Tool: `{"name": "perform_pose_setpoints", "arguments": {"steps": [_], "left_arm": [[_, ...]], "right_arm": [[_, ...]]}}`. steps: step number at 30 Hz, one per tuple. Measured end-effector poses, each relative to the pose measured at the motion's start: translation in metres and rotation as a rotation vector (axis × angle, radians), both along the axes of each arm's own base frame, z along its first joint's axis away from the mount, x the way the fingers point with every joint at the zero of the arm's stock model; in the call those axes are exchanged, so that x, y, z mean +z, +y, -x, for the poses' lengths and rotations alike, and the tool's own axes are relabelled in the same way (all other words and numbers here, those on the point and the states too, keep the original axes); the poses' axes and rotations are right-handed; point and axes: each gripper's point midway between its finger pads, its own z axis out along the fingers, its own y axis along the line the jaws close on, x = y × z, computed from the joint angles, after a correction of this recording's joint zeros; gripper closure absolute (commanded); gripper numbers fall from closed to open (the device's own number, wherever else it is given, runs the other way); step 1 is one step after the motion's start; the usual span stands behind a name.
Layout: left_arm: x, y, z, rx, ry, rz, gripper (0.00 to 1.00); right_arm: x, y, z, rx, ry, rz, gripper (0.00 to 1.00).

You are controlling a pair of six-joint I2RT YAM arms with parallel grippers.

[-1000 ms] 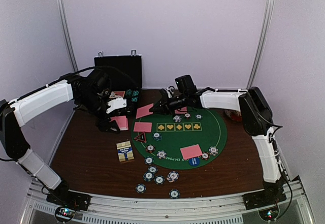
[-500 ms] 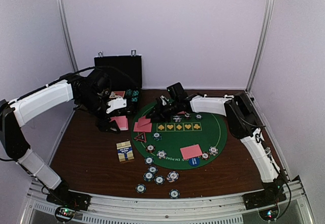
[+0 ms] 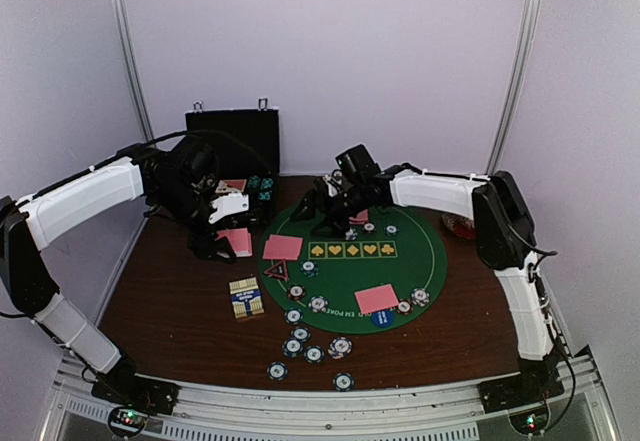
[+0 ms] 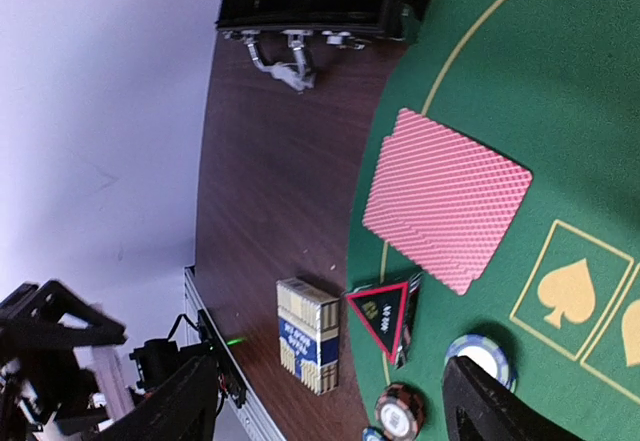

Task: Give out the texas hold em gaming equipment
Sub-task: Distribute the poker card in the small blind area, then pick up the poker card from the face-down deck piles.

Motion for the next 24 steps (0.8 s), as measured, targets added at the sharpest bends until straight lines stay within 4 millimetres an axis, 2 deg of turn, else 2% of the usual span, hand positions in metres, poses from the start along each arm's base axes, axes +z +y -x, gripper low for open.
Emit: {"name": "perform_pose_setpoints", "arguments": {"steps": [4,7,9,12,16,24], "left_arm": [[0.0,0.0,0.0,0.004,0.004,0.001,0.86],[0.0,0.0,0.001,0.004,0.005,0.001,0.86],[0.0,0.0,0.001,0.005,0.005,0.002,0.86],[0.0,0.0,0.001,0.006,0.008,0.004,0.86],[0.0,-0.001,0.001,0.005,0.01,0.006,0.86],[0.005,-0.002,0.001,0.003,0.01,0.016,0.86]], "right_arm": [[0.046,-0.001,0.02,0.018,-0.06,-0.055,0.17],[0.075,0.014,0.044,0.062,-0.094,-0.118,0.17],[0.086,0.028,0.064,0.103,-0.101,-0.161,0.17],[0.089,0.046,0.091,0.155,-0.08,-0.202,0.17],[0.082,0.061,0.12,0.199,-0.033,-0.219,0.18],[0.092,0.074,0.131,0.217,-0.008,-0.283,0.18]]}}
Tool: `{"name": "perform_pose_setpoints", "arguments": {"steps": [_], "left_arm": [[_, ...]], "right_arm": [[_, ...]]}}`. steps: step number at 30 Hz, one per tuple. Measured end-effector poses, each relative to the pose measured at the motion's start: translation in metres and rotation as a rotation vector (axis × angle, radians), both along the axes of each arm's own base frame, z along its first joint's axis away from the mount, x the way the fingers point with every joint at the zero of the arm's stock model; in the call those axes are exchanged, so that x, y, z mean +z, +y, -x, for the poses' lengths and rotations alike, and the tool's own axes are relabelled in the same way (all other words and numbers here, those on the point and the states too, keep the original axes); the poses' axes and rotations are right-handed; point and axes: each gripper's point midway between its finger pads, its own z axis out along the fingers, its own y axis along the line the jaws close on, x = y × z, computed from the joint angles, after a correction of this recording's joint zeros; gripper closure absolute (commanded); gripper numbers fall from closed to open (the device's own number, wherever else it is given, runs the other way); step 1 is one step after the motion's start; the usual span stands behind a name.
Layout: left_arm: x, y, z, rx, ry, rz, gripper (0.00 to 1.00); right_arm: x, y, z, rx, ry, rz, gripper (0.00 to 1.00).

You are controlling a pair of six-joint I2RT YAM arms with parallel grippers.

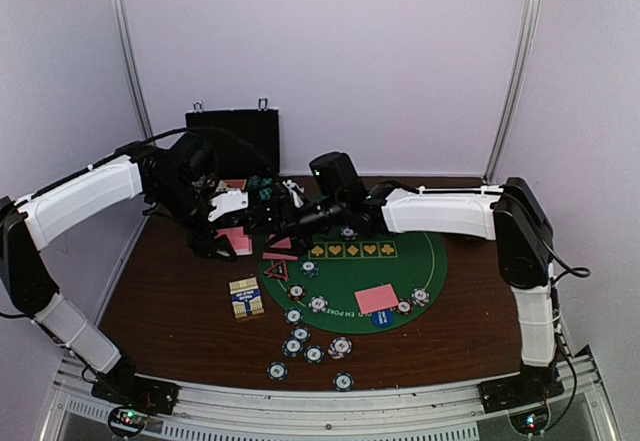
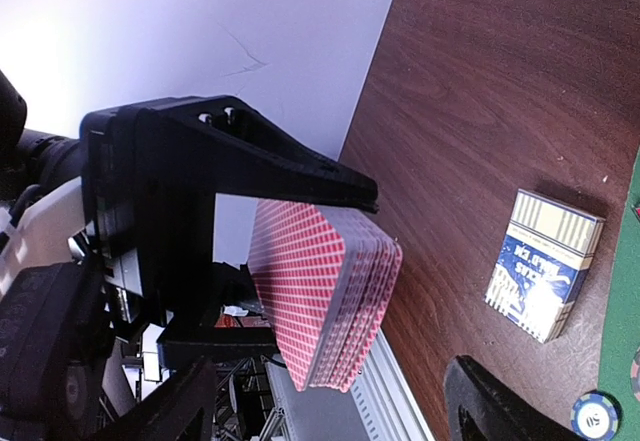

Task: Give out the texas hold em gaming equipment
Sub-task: Pick up the poker card from the face-down deck piles.

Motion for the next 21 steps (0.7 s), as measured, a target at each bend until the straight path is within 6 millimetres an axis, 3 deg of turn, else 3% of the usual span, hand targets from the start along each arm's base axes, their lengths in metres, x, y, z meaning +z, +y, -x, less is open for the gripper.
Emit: {"name": "perform_pose_setpoints", "arguments": {"steps": [12,21], "left_arm": [[0.0,0.0,0.001,0.005,0.008,0.0,0.87],[0.001,-0.001,0.002,0.004,0.013,0.008,0.87]], "right_arm": [[-0.018,0.015,0.014,0.033,0.038,0.008,0.2],[-0.017,0.035,0.004,0.031,0.083,-0.071,0.23]]}}
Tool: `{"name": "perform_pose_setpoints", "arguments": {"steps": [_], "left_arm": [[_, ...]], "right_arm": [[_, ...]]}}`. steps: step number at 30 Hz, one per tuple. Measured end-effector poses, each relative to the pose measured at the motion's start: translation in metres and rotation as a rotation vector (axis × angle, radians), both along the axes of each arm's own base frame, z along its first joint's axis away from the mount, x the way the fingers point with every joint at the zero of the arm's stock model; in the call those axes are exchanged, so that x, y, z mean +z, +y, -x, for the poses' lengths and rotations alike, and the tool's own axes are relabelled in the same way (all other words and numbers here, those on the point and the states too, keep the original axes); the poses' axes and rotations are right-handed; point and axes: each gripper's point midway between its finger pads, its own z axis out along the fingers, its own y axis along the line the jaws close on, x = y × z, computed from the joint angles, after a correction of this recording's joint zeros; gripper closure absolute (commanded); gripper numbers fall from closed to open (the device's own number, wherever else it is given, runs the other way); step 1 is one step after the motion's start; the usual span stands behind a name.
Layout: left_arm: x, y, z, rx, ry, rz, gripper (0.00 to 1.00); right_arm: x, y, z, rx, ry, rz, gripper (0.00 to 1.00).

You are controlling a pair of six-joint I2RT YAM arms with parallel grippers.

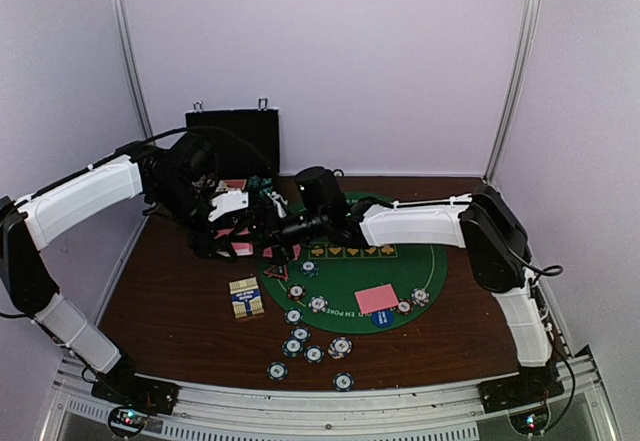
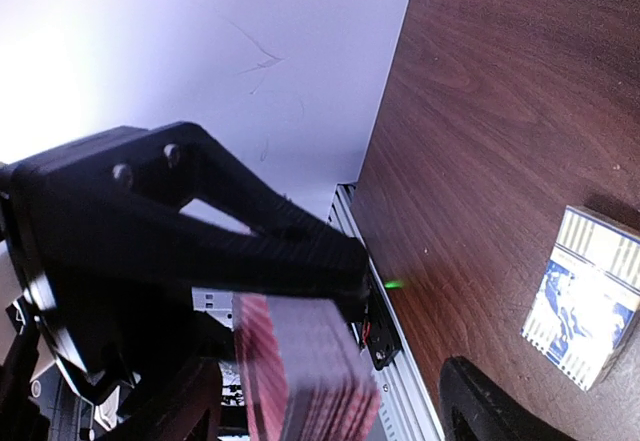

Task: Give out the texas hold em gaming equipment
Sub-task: Pick up the poker card from the face-down deck piles.

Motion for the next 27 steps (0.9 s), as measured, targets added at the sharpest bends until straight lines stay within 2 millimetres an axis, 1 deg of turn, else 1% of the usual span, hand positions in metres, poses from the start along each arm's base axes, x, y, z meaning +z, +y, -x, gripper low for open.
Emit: {"name": "perform_pose_setpoints", "arguments": {"steps": [5,11,17,23,27], "left_arm": [[0.002,-0.001,0.0,-0.001,-0.001,0.005,0.87],[0.003,-0.002,0.0,-0.002,-0.002,0.009,0.87],[0.003,-0.001,0.0,-0.001,-0.002,0.006,0.88],[0.002,0.0,0.0,0.0,0.0,0.0,0.88],[0.002,0.0,0.0,0.0,0.0,0.0,0.89]], "right_arm": [[-0.008,0.01,-0.006,-0.007,0.039,-0.024,0.25],[-0.002,0.013,-0.008,-0.001,0.041,-0.044,0.31],[-0.008,0.006,-0.013,-0.003,0.037,-0.037,0.39],[-0.006,-0.01,-0.017,-0.007,0.019,-0.03,0.46],[-0.004,-0.02,-0.019,-0.014,0.008,-0.016,0.53]]}}
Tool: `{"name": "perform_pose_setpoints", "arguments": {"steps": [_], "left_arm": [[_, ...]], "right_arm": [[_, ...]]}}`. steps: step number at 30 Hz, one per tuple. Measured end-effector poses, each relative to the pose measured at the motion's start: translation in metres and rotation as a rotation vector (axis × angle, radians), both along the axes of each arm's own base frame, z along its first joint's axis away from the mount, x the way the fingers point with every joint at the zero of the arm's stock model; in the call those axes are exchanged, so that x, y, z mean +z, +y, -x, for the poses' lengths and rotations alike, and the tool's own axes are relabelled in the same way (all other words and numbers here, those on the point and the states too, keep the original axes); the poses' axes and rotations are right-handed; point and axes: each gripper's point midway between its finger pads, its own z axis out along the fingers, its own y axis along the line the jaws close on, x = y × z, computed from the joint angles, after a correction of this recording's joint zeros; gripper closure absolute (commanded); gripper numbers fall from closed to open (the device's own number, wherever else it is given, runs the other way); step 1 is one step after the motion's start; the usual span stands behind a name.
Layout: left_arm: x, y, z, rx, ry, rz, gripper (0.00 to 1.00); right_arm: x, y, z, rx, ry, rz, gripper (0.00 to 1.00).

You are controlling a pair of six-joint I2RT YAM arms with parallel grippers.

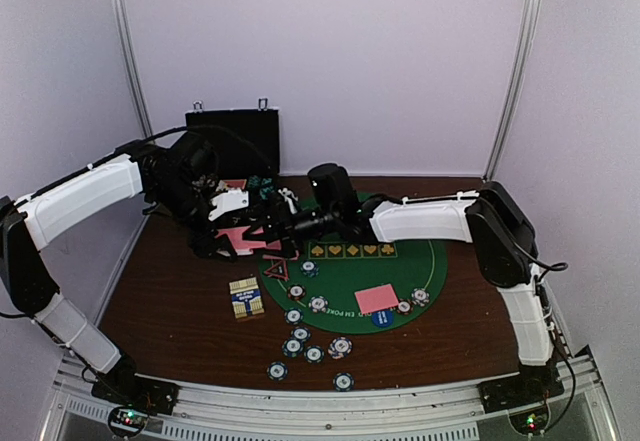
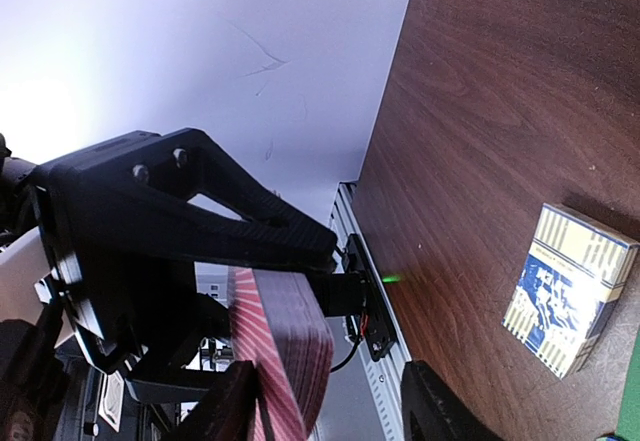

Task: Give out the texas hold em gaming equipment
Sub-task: Pick up the poker card from the face-down deck piles, then distribute the poker card in the big blind area.

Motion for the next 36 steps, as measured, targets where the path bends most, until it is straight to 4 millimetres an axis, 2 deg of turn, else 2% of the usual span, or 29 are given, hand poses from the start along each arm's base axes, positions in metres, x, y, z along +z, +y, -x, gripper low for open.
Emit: {"name": "perform_pose_setpoints", "arguments": {"steps": [11,19,26,29,31,36], "left_arm": [[0.0,0.0,0.0,0.0,0.001,0.0,0.89],[0.0,0.0,0.0,0.0,0.001,0.0,0.9],[0.0,0.0,-0.001,0.001,-0.003,-0.003,0.9],[0.001,0.0,-0.003,0.002,-0.015,0.0,0.9],[0.0,0.001,-0.003,0.004,-0.013,-0.005,0.9],[0.0,0.001,-0.002,0.004,-0.012,-0.008,0.9]], "right_arm": [[0.018,-0.02,0.005,-0.014,0.002,0.012,0.7],[0.03,-0.028,0.013,-0.019,0.035,-0.011,0.99],[0.031,-0.033,0.008,-0.022,0.078,-0.036,1.0],[0.028,-0.046,-0.003,-0.032,0.089,-0.029,1.0],[0.029,-0.06,-0.018,-0.063,0.081,-0.02,1.0],[0.025,-0.128,-0.092,-0.218,0.025,0.051,1.0]]}}
